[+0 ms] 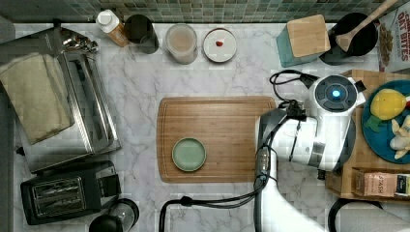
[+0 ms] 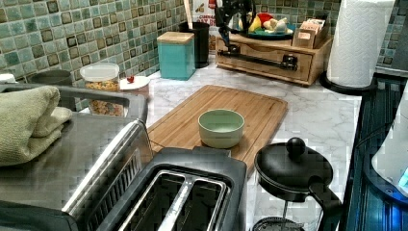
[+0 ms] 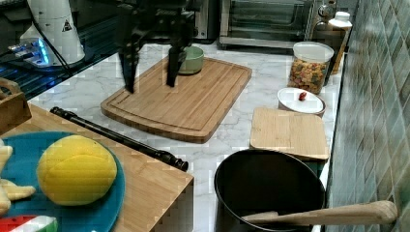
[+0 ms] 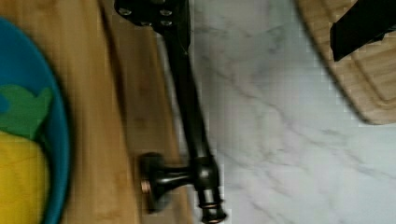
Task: Open the drawer.
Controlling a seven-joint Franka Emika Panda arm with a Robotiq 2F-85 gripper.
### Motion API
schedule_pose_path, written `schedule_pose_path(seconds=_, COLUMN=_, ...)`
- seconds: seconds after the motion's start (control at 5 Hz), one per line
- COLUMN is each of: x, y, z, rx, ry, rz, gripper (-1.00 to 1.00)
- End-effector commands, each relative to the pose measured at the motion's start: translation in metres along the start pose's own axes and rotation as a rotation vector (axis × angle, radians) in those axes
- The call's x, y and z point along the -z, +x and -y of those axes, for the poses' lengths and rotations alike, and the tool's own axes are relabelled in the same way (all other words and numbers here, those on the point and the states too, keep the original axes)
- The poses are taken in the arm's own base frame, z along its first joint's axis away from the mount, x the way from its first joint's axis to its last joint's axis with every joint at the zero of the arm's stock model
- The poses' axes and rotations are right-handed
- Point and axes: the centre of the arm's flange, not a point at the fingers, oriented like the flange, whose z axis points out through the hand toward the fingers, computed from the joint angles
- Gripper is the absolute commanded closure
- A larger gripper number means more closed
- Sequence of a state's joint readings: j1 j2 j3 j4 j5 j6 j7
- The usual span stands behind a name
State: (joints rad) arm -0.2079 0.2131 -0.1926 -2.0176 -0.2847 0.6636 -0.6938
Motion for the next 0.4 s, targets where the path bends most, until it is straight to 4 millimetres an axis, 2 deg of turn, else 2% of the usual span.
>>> schedule_pose_path(seconds=0.2, x=-0.025, y=0.0, z=-0.03, rx=0.076, ry=-0.029, rz=-0.083, gripper=-1.0)
schedule_pose_path(seconds=0.4, x=-0.042, y=0.001, z=-0.033, rx=0.061, ry=-0.06, rz=-0.051, gripper=-1.0)
